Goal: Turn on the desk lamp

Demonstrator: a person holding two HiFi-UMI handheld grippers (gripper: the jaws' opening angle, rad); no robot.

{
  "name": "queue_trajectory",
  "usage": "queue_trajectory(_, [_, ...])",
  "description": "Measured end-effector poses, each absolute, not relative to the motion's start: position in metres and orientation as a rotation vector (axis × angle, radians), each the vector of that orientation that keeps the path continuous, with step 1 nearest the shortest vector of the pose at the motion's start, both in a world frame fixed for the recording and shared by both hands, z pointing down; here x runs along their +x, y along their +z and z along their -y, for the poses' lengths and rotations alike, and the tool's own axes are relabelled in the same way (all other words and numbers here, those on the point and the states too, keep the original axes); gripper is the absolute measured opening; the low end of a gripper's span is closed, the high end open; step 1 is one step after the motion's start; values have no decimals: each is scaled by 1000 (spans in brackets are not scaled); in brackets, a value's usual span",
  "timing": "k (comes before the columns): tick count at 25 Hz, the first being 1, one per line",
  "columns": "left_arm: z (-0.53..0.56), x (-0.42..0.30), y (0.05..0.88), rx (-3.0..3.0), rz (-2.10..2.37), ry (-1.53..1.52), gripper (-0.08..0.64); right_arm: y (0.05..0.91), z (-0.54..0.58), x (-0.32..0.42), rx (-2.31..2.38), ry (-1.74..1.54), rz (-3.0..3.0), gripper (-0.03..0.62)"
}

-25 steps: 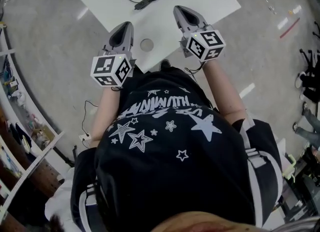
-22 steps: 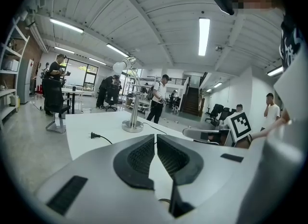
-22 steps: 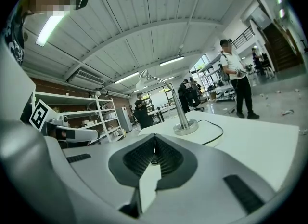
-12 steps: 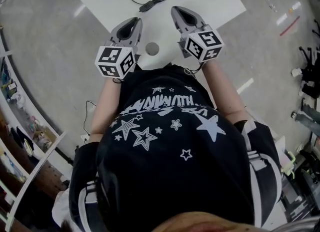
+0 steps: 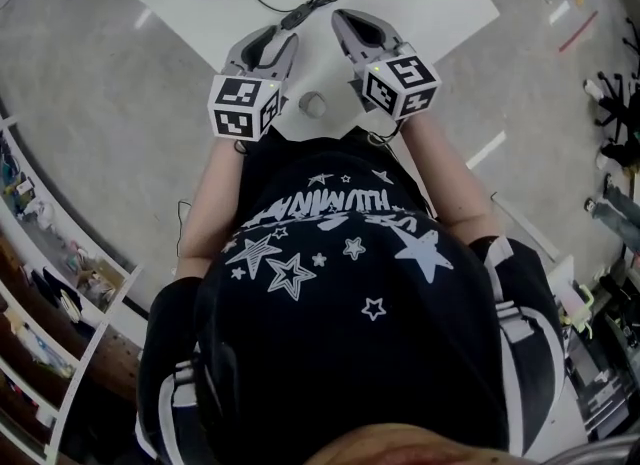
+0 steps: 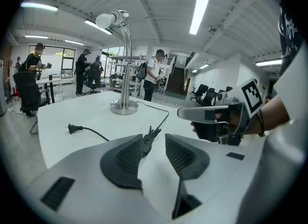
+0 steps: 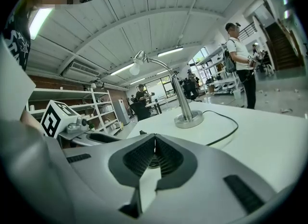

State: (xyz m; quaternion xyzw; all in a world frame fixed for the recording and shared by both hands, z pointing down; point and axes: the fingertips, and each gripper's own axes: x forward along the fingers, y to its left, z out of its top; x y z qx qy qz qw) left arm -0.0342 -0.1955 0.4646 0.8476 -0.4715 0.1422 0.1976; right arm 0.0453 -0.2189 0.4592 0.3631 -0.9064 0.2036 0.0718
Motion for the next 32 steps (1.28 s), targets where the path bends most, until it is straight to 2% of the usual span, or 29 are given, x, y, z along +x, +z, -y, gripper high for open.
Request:
queue_trajectory(13, [221, -32, 516, 2456, 1243, 690, 166, 480, 231, 22, 1078, 650, 2671, 6])
queue_trajectory(28, [227, -28, 536, 2484, 1206, 766, 161, 499, 235, 3, 1004, 676, 2626, 6])
queue_trajectory(32, [229, -28, 536, 2477, 1208, 756, 140, 505, 237, -6, 958, 679, 2614, 6])
